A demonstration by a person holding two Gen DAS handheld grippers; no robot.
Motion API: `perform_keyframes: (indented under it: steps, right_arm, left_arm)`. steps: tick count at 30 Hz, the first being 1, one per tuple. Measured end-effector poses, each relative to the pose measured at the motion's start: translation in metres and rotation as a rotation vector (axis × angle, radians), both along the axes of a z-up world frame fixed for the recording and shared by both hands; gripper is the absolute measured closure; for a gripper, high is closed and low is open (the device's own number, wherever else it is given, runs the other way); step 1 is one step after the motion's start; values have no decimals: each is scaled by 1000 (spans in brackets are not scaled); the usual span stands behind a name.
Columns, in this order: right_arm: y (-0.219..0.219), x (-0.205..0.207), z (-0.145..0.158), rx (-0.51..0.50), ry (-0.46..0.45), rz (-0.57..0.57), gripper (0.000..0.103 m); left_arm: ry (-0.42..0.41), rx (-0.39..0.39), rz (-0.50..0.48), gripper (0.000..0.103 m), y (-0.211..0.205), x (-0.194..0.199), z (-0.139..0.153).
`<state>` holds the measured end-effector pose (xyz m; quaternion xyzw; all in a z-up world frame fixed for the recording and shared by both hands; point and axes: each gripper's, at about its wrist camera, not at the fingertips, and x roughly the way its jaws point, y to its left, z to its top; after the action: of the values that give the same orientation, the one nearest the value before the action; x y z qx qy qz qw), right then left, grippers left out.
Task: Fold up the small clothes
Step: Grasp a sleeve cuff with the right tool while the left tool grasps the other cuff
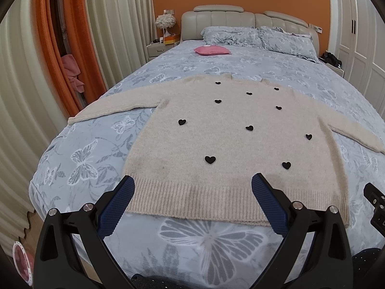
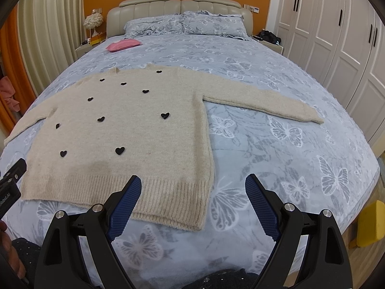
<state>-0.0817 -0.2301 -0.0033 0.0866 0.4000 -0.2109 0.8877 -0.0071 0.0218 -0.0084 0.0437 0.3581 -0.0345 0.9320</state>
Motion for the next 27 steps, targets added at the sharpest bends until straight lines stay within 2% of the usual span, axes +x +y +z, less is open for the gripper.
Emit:
perform_keyframes:
  steps: [2,5,7,9,12,14,16,20,24,26,27]
  right_arm:
    - [-9,1,-1,55,12,-3,17]
    - [-50,-2,-2,251,-21,-38,17]
    - [-91,-4,-3,314,-59,-109,17]
    - [-152,-2,-9,372,-77,-201,19]
    - [-243,8,-23,352,-80,-323,28]
    - [-306,20,-38,339,-49,-397,39]
    - [-355,29,-55,370,-34,-451,49]
    - [-434,38,-89,437,-43,-561,55]
    - [-468,52,-118,455,-48,-627,54]
    - [-470,62,-117,393,-75,-617,54]
    - [-470,68,-116,372,-69,-604,60]
  left_arm:
    - [15,-12,-12,5,0,2,2]
    - [56,-56,-64,5,1,6,3]
    - [47,-83,-104,5,-2,9,7]
    - [6,-94,-126,5,-12,13,13]
    - [10,-117,-170,5,-40,31,16]
    - [18,-128,-194,5,-65,46,15]
    - [14,-123,-221,5,-91,60,11]
    - [15,-104,-258,5,-142,90,-5]
    - [23,-111,-289,5,-176,115,-22]
    - [23,-102,-297,5,-184,124,-32]
    - [25,-96,-299,5,-187,130,-37]
